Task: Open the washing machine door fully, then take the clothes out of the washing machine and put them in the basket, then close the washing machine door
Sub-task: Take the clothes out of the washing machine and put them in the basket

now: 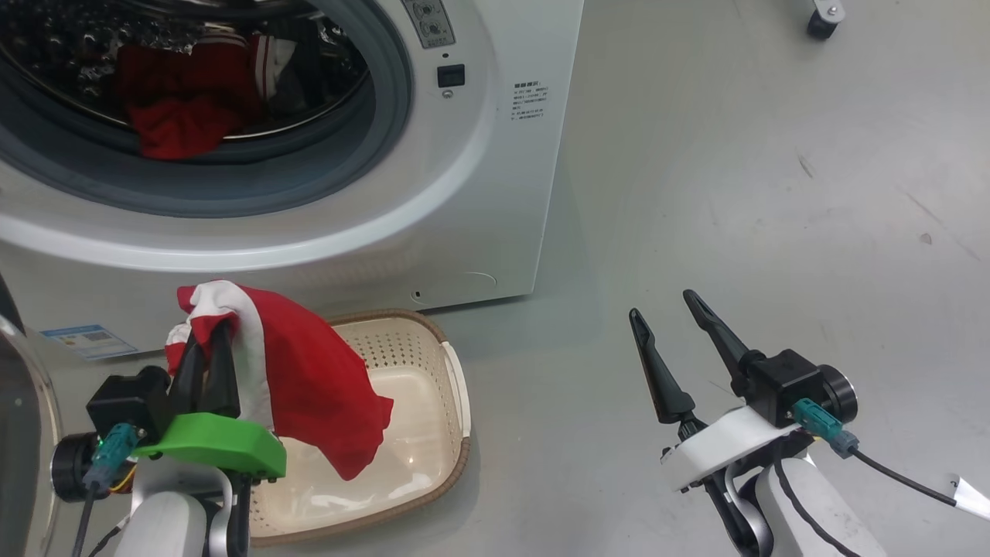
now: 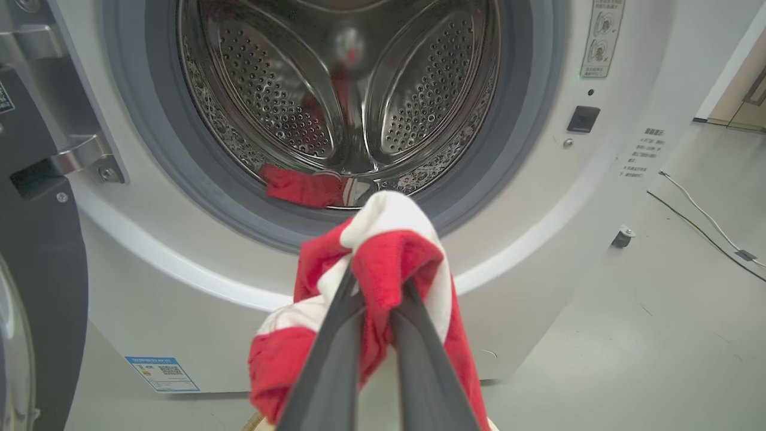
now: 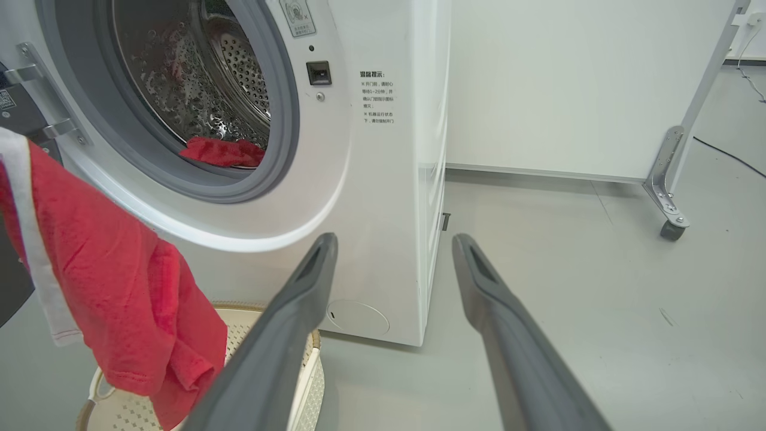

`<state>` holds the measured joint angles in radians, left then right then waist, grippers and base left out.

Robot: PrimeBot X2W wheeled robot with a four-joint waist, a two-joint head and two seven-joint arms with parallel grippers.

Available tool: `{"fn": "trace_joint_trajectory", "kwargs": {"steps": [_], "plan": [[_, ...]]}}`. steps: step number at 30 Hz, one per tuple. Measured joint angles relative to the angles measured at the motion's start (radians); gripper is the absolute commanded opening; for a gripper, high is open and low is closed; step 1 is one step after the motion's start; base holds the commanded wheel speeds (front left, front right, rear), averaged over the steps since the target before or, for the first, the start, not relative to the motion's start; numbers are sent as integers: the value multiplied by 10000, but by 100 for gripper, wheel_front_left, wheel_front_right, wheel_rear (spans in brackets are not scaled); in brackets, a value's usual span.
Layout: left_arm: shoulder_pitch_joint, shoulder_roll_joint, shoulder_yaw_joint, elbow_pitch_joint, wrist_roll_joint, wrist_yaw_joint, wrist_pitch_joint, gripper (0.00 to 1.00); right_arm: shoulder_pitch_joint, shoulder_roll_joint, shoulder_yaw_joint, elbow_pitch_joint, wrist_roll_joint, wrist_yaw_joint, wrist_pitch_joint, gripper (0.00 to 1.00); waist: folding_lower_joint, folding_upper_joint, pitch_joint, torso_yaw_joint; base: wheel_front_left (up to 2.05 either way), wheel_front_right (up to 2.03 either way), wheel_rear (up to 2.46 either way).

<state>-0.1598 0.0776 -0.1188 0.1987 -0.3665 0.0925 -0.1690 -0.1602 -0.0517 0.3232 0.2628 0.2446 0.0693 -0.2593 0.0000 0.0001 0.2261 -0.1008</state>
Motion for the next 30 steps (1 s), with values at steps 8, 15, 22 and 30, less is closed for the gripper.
{"fn": "trace_joint_trajectory", "kwargs": {"steps": [8,15,22,30], "plan": [[-172,-17,12,616,-199,-102,-96,0,-267,-4,79,-253,0,0,0,100,0,0,660,-170,0,0,0],[-975,-17,-117,1647,-205,-370,6,0,-875,-12,232,-523,0,0,0,100,0,0,1531,-303,0,0,0],[-1700,-6,-31,2943,-449,-453,454,0,-1471,-19,460,-805,75,0,-2,100,1,0,2484,-488,0,0,0],[-3109,25,94,4464,-568,-558,991,0,-2043,-38,541,-972,157,-29,-2,100,2,0,3678,-788,0,0,0]]}}
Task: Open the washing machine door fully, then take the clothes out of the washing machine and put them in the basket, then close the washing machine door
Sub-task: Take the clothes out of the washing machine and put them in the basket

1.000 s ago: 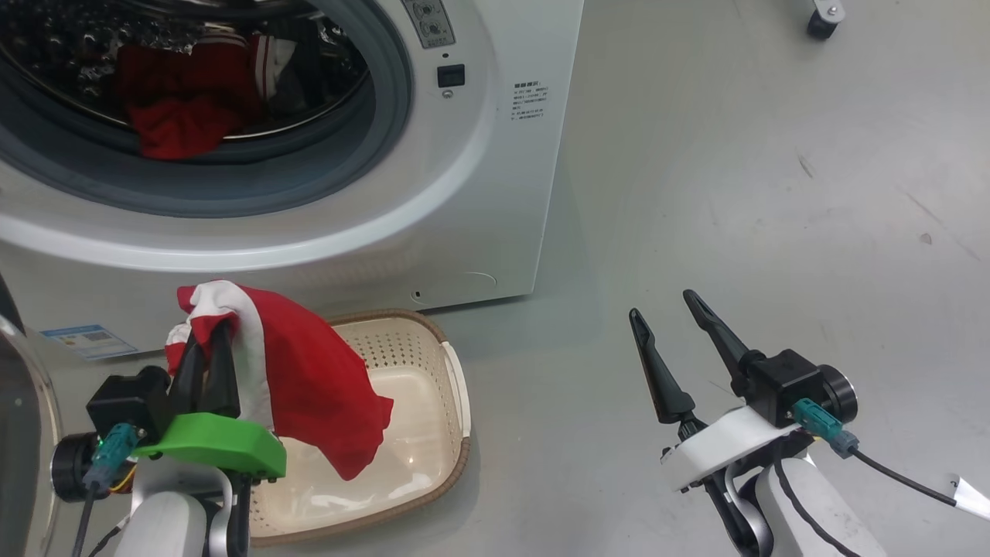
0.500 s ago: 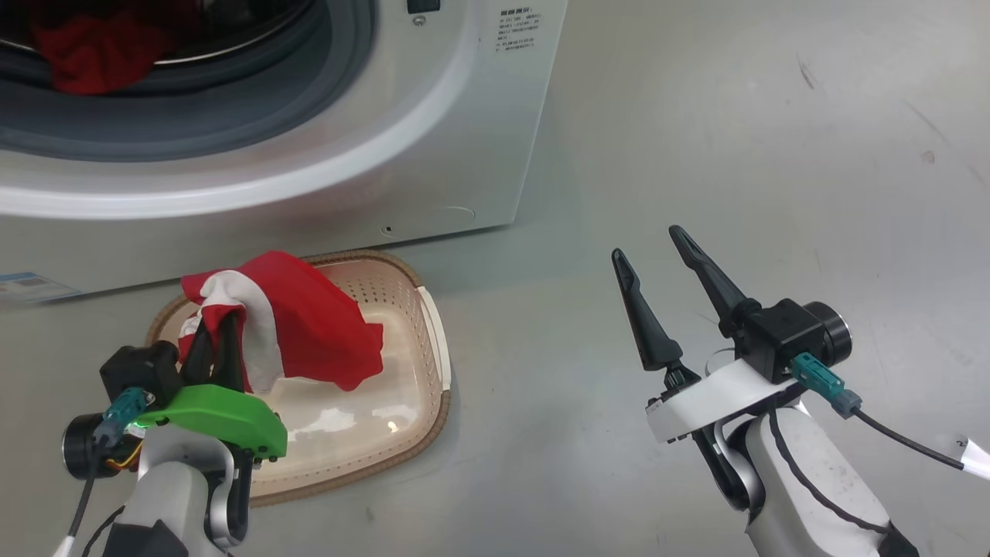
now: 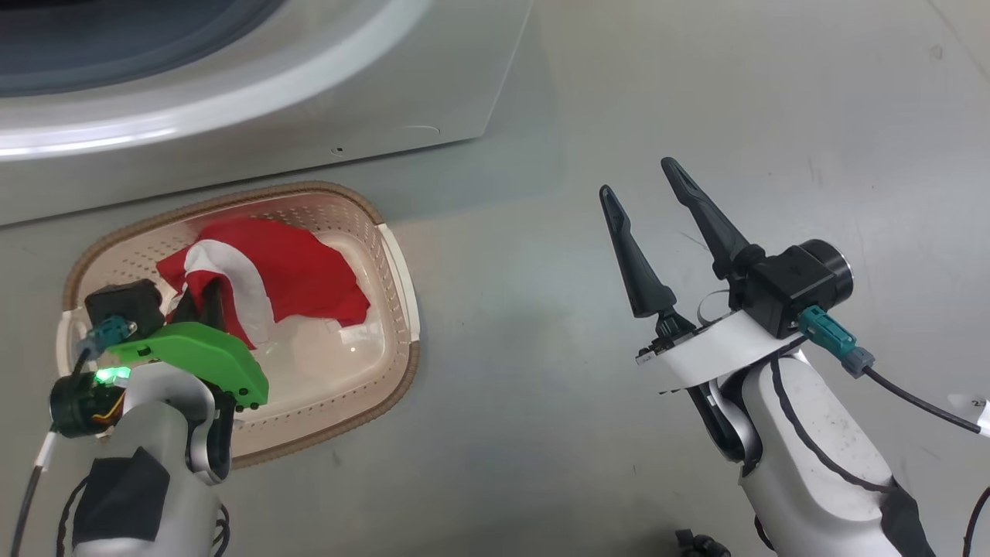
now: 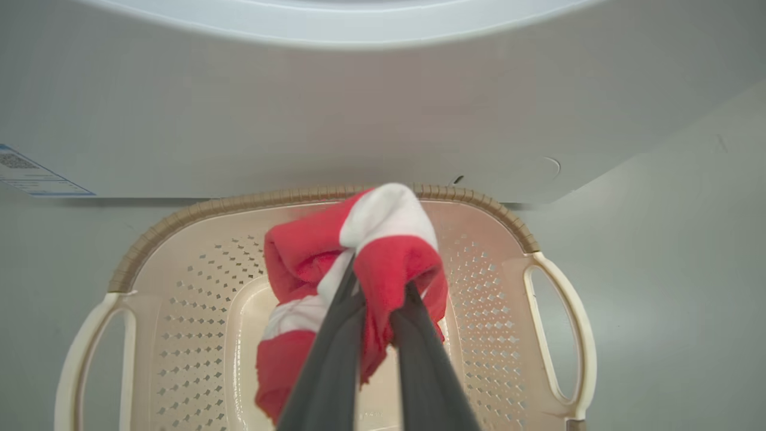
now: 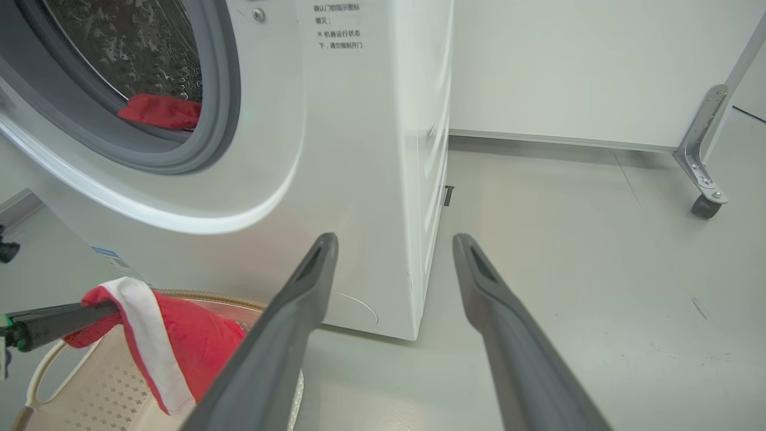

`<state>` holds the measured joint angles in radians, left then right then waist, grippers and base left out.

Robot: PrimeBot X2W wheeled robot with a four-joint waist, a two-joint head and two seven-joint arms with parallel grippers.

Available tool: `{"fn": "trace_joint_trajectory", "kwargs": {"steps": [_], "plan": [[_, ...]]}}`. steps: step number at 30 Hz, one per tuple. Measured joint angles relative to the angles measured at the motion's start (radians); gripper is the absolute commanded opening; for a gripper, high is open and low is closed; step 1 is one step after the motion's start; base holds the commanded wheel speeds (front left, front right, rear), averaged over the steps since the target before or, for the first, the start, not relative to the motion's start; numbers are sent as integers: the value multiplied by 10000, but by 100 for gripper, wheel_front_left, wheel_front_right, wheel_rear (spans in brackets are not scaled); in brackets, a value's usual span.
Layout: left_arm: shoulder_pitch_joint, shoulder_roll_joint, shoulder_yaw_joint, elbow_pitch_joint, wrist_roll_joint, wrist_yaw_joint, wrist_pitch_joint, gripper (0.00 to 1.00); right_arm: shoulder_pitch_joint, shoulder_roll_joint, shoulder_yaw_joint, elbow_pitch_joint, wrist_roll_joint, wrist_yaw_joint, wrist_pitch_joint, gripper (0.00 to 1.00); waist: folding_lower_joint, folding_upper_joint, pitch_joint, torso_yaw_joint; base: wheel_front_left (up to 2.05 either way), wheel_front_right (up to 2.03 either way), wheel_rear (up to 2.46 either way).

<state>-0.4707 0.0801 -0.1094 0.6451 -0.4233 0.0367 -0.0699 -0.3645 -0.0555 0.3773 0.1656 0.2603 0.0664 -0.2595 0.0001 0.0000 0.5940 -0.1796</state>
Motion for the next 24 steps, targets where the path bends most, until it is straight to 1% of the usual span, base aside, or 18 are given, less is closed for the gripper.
{"fn": "trace_joint_trajectory", "kwargs": {"steps": [4,13,15,24], "plan": [[-363,2,25,660,-138,-67,265,0,-216,-2,105,-46,35,-71,0,100,0,0,426,-129,0,0,0],[-1148,-19,198,1779,-518,-247,598,0,-419,-4,205,-61,36,-94,0,100,0,0,1069,-317,0,0,0],[-1244,-19,203,2036,-520,-311,614,0,-479,-4,205,-61,36,-167,0,100,0,0,1134,-340,0,0,0],[-1671,0,309,2892,-596,-497,591,0,-624,-4,217,19,138,-178,0,100,0,0,1075,-352,0,0,0]]}}
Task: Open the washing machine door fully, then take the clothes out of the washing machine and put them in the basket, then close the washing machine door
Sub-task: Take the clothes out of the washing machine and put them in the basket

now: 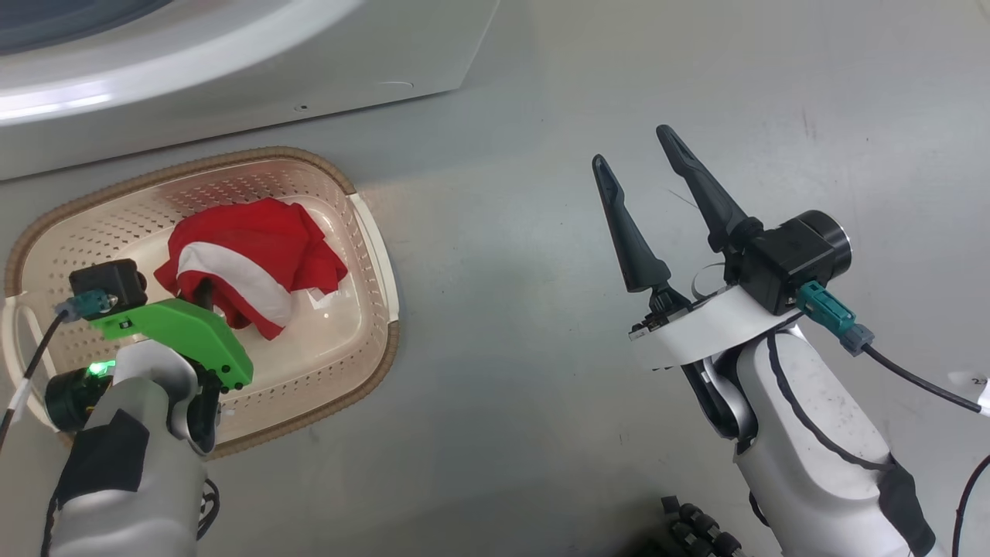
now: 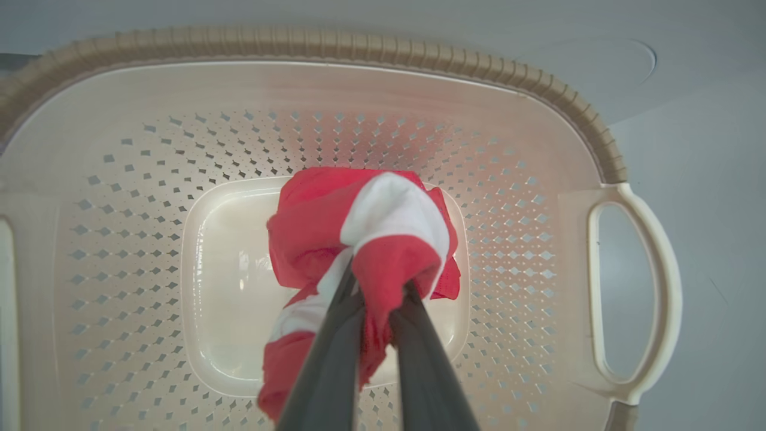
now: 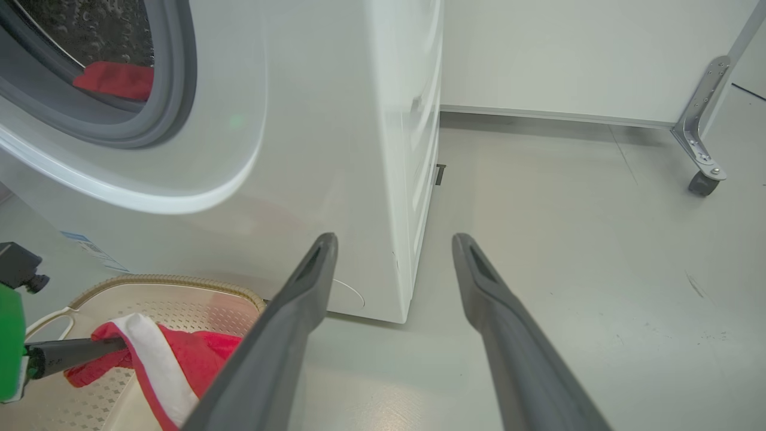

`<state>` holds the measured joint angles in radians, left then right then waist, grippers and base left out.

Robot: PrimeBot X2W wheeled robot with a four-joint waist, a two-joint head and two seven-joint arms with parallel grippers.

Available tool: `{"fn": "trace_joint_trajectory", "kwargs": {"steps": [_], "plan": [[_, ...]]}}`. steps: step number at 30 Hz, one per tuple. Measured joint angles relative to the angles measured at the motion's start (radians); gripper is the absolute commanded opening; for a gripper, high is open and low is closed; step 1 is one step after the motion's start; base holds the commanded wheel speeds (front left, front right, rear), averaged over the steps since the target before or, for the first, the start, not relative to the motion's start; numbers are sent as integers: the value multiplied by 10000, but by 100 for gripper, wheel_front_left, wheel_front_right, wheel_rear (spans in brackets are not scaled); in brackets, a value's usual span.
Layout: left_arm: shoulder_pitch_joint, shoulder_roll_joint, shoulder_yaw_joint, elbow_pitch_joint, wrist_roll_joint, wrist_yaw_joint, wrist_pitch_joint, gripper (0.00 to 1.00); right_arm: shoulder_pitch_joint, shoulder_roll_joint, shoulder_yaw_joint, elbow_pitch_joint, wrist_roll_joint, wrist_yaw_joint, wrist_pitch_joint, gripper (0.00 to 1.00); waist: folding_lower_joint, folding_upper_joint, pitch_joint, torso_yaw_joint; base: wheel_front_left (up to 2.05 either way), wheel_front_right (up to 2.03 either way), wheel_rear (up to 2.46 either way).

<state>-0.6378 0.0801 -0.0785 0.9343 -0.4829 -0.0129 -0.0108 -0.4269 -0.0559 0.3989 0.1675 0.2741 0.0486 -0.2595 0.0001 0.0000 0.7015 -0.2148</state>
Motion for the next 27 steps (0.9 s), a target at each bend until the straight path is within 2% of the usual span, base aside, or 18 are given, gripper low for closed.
{"fn": "trace_joint_trajectory", "kwargs": {"steps": [1,2,3,11,17,27], "plan": [[0,2,19,94,-2,-25,-6,22,0,0,6,27,4,0,0,100,0,0,-40,1,0,0,0],[-2,0,38,209,-13,-25,-40,48,0,0,10,50,29,0,0,100,0,0,-87,4,0,0,0],[-2,-4,77,318,-38,-25,-44,98,0,-2,15,69,84,-8,0,100,0,0,-136,6,0,0,0],[-15,-36,140,826,-341,-157,-378,100,24,-2,-54,351,132,-86,0,100,0,0,-658,105,0,0,0],[-9,-36,-6,846,-163,-376,-1198,100,97,-2,-201,594,132,-86,2,100,-1,0,-1207,232,0,0,0],[458,-159,-182,809,102,-414,-2182,100,826,-6,-784,984,123,-176,0,100,-1,0,-2326,608,0,0,0]]}}
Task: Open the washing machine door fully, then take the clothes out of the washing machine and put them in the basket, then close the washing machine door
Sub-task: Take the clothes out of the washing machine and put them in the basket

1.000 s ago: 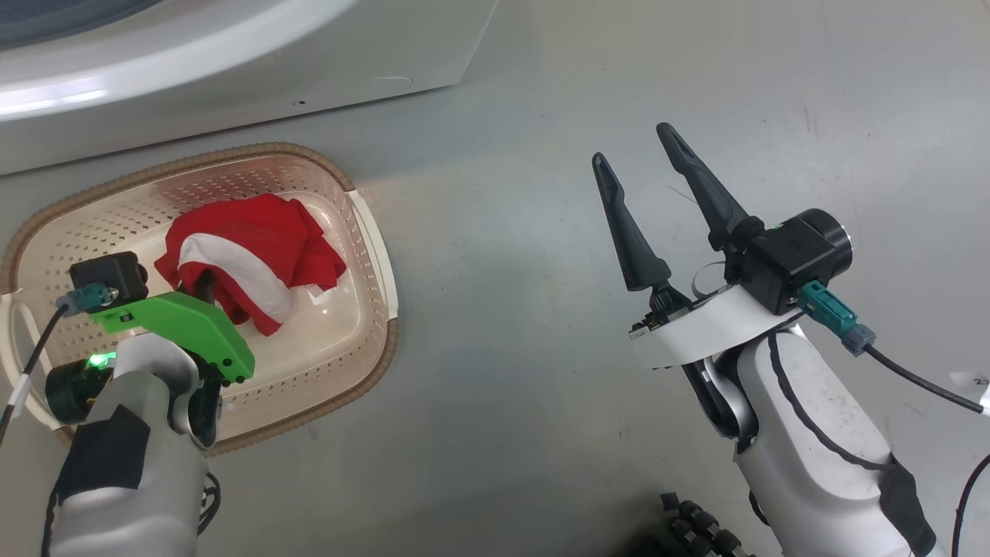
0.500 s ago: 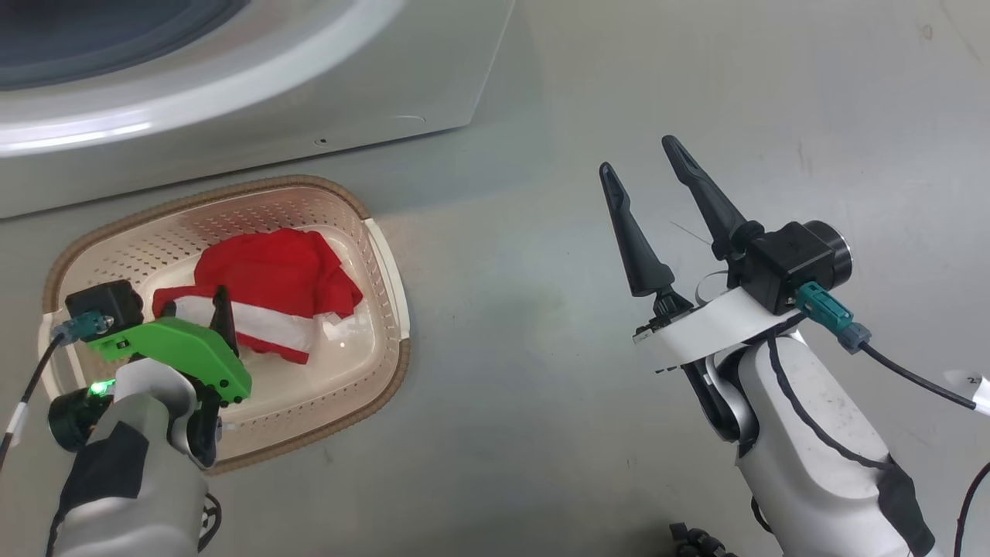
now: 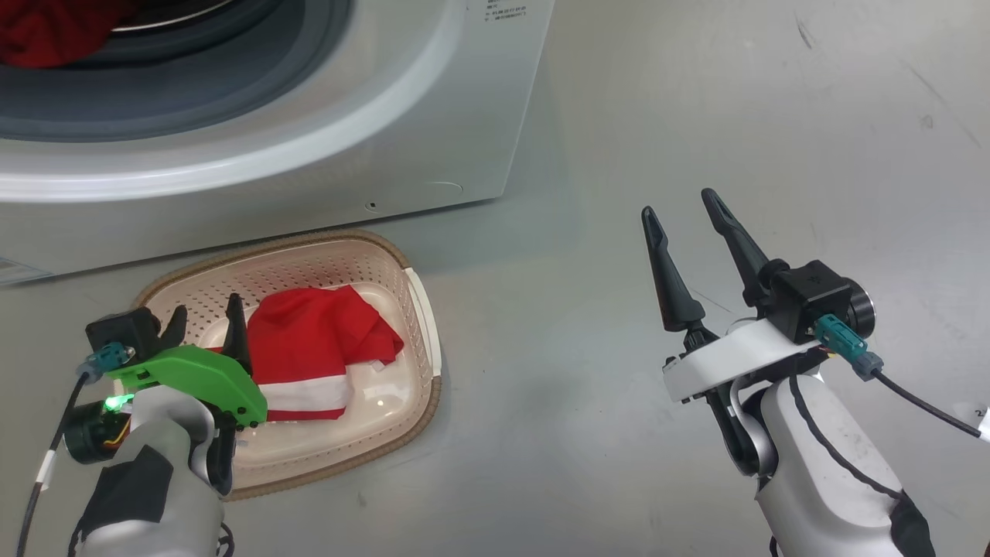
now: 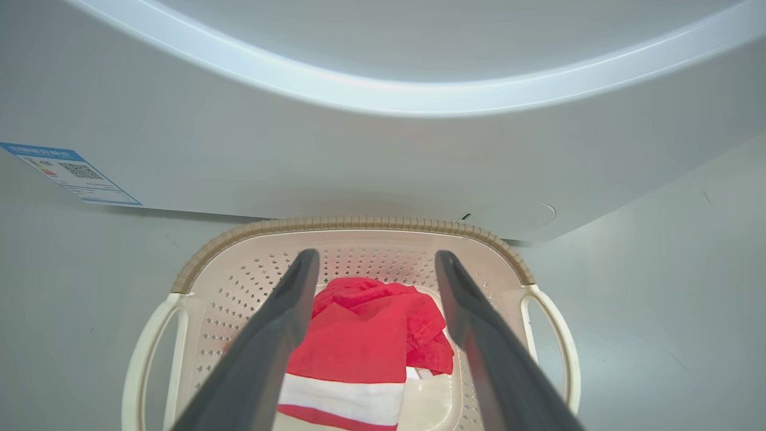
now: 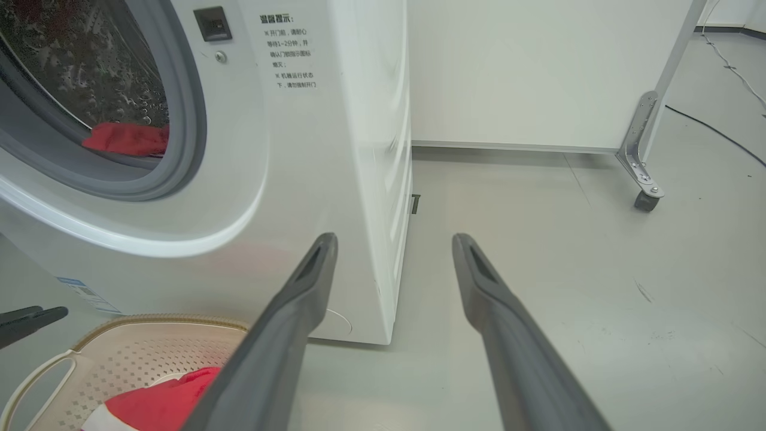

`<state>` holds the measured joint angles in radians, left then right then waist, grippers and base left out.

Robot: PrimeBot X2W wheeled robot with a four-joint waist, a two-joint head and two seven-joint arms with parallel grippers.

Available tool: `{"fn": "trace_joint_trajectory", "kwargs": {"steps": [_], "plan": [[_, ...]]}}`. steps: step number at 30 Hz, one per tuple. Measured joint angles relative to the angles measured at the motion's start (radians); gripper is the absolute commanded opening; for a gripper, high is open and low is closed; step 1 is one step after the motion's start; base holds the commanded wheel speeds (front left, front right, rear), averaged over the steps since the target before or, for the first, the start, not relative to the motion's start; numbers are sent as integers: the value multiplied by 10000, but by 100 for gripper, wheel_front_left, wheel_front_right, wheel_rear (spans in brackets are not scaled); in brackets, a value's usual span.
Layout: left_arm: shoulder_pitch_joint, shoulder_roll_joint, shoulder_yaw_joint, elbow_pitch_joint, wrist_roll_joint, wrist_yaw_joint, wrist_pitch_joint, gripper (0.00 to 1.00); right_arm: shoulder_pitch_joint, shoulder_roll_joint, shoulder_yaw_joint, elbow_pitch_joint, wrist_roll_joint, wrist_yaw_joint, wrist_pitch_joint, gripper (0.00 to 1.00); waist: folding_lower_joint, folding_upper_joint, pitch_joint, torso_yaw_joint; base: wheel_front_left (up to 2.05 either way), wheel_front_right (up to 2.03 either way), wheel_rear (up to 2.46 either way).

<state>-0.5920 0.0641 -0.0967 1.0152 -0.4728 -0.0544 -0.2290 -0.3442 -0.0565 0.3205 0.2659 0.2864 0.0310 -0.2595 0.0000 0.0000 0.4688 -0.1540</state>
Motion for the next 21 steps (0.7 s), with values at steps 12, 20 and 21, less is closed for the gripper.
{"fn": "trace_joint_trajectory", "kwargs": {"steps": [12,20,21], "plan": [[405,-132,-169,-1262,351,-50,-201,100,853,6,-295,276,-40,15,2,100,0,0,-1400,618,0,0,0],[590,-58,-159,-2903,813,-36,-203,100,1127,10,-385,309,-46,27,2,100,0,0,-2155,868,0,0,0],[629,-23,-115,-3179,888,-29,-203,100,1137,10,-410,307,-46,29,2,100,0,0,-2255,895,0,0,0]]}}
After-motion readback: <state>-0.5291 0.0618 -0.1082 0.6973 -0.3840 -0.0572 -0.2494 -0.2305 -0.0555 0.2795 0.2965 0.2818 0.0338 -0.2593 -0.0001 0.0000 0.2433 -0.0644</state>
